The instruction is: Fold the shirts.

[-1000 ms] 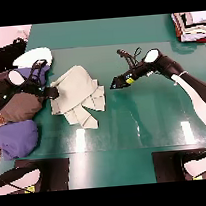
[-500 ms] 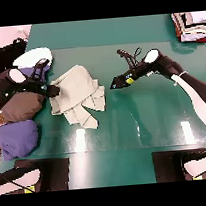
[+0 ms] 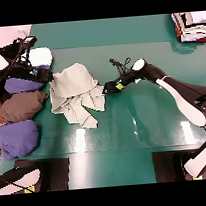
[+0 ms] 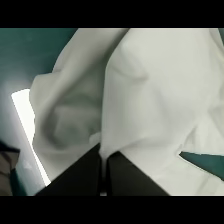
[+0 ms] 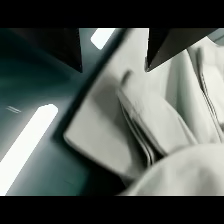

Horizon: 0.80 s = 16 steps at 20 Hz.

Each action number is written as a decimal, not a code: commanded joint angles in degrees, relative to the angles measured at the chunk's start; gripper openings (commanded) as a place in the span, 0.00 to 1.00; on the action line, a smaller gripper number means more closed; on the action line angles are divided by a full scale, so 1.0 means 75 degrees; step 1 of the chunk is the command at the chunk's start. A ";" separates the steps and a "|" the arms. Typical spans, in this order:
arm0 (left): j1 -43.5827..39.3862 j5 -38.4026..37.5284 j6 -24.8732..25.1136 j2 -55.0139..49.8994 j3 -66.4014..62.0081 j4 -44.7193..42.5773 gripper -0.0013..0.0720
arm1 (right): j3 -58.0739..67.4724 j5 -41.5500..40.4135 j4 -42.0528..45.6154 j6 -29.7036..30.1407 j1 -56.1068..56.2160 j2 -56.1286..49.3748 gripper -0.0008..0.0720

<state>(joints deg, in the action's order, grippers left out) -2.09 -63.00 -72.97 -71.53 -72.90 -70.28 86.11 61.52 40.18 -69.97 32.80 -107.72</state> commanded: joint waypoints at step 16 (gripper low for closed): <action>0.0006 -0.0501 -0.0297 0.2308 -0.3748 -0.0277 0.05 | 0.2783 0.1291 0.3453 -0.0819 -0.2084 0.3209 0.03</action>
<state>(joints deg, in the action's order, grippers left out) -2.09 -66.65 -74.19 -57.84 -94.35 -72.82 103.61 68.90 62.81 -75.59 21.47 -91.98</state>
